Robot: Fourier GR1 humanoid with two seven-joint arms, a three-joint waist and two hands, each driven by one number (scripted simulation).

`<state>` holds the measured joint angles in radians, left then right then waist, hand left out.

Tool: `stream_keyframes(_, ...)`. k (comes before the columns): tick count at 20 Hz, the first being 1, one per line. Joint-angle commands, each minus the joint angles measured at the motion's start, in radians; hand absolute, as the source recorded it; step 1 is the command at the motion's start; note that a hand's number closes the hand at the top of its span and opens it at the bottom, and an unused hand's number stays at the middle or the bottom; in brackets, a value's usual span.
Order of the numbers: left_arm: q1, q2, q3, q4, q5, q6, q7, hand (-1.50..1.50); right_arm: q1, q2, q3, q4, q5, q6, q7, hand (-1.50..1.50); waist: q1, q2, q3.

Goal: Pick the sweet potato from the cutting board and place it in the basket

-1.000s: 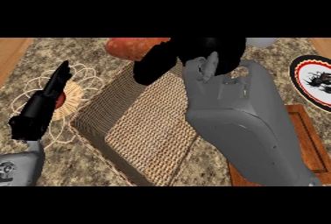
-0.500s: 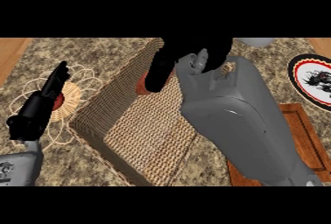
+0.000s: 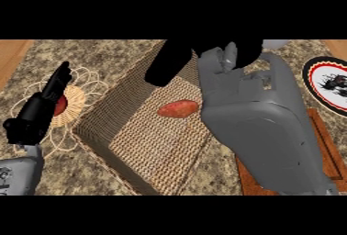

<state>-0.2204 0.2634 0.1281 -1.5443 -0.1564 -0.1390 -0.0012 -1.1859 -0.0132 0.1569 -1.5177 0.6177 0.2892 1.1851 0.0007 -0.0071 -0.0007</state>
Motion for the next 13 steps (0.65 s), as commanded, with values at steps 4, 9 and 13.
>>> stream_keyframes(4, 0.012, -0.007, -0.004, -0.004, -0.026, 0.026, -0.008, 0.0, 0.028, 0.013, -0.132, -0.117, 0.203, -0.279, 0.144, -1.5, -0.021, -0.002, 0.001)
stream_keyframes(9, 0.051, -0.013, 0.0, -0.038, -0.008, 0.017, -0.014, 0.0, 0.1, 0.007, -0.237, -0.21, 0.331, -0.321, 0.135, -1.5, -0.014, -0.003, 0.001)
stream_keyframes(13, 0.088, -0.001, 0.011, -0.067, -0.003, 0.008, -0.005, 0.0, 0.184, -0.058, -0.354, -0.427, 0.298, -0.195, 0.125, -1.5, -0.028, -0.01, 0.002)
